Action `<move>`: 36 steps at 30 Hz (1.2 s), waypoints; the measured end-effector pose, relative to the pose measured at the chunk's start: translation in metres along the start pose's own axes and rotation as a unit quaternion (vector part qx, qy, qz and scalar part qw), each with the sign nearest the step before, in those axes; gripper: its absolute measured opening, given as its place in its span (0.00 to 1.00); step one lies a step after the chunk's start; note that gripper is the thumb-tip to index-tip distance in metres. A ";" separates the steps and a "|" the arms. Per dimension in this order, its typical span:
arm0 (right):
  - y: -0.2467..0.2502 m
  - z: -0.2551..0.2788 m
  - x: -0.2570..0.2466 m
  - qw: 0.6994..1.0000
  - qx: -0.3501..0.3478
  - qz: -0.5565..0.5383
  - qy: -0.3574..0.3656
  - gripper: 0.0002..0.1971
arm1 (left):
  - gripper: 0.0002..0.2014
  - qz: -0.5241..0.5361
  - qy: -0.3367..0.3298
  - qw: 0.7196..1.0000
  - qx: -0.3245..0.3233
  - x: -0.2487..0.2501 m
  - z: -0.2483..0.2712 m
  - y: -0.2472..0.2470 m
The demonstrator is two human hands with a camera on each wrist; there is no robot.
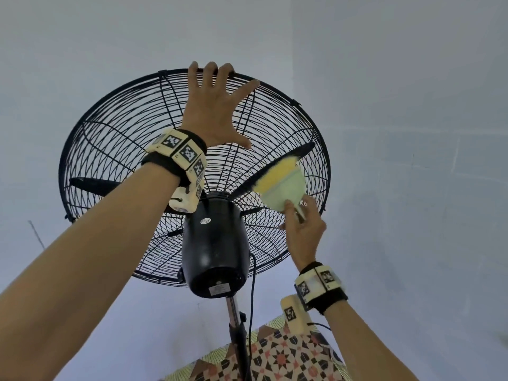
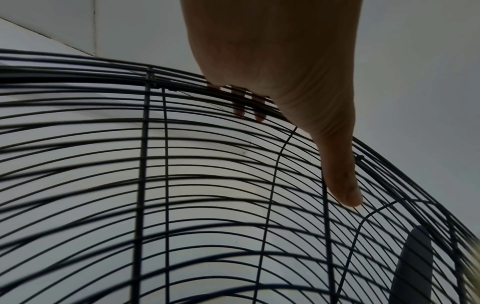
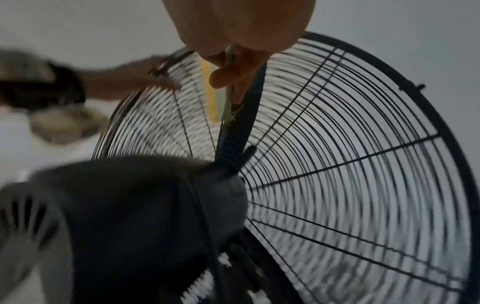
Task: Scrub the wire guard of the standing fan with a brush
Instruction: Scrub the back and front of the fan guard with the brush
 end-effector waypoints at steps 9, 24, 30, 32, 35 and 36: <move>-0.002 -0.007 -0.001 1.000 -0.019 0.016 -0.010 0.11 | 0.63 0.005 -0.001 1.000 0.003 -0.001 0.002 0.001; -0.008 -0.002 -0.018 1.000 -0.007 -0.008 -0.020 0.12 | 0.65 0.020 -0.027 0.999 -0.011 -0.008 0.001 0.006; -0.041 -0.004 -0.030 0.973 -0.205 0.105 0.015 0.12 | 0.66 0.041 0.000 0.999 0.007 -0.043 0.018 0.002; -0.038 -0.003 -0.026 0.978 -0.161 0.128 -0.025 0.13 | 0.66 0.041 0.005 0.999 -0.002 -0.045 0.019 -0.001; -0.032 0.010 -0.011 0.980 -0.104 0.162 -0.059 0.12 | 0.66 0.041 0.007 0.999 -0.011 -0.044 0.017 -0.001; -0.034 0.015 -0.010 0.981 -0.102 0.151 -0.063 0.12 | 0.66 0.042 0.007 0.999 -0.010 -0.043 0.017 -0.001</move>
Point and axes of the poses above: each hand's wrist, its own z-axis away from the middle knuckle, its own y-axis out of the back of the hand, x = y × z, the point moved 3 cm from there along -z, towards the middle knuckle, and after that the axes turned 9 degrees about -x, right-handed, at the moved point
